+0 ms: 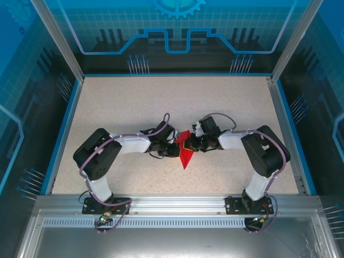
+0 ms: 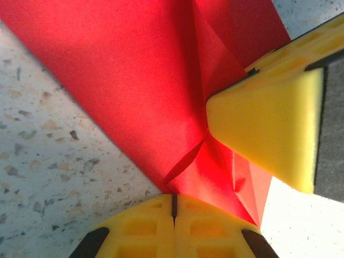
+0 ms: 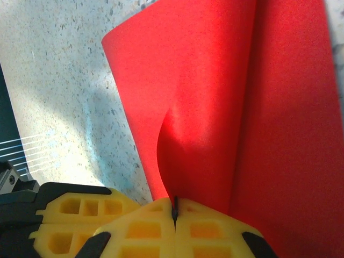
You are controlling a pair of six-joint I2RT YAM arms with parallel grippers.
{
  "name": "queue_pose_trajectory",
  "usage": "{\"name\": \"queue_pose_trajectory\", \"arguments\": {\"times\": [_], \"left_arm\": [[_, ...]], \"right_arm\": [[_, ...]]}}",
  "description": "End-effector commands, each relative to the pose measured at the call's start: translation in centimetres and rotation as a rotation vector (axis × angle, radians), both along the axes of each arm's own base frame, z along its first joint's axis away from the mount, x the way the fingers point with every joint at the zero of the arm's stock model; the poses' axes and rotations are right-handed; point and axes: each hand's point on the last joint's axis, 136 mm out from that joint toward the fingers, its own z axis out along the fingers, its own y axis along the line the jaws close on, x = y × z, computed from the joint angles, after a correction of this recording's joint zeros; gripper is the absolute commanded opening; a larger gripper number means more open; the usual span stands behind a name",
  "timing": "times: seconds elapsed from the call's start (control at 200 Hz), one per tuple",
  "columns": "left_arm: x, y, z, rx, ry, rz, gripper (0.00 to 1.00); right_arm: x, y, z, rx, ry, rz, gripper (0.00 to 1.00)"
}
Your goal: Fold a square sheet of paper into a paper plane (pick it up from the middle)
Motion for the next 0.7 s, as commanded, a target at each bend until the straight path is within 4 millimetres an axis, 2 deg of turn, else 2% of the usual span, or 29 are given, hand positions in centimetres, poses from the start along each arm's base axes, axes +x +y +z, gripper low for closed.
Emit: {"name": "queue_pose_trajectory", "arguments": {"times": [0.0,0.24,0.695], "left_arm": [[0.0,0.5,-2.0,0.01,0.022,0.016,0.0],[-0.3,0.9,-2.9,0.025,0.033,0.018,0.0],[-0.5,0.9,-2.8,-0.004,0.014,0.025,0.0]], "right_arm": [[-0.1,1.0,1.0,0.011,-0.018,0.031,0.03],[-0.2,1.3,1.0,0.008,-0.017,0.042,0.03],[-0.4,1.9,0.1,-0.004,0.007,0.05,0.03]]}}
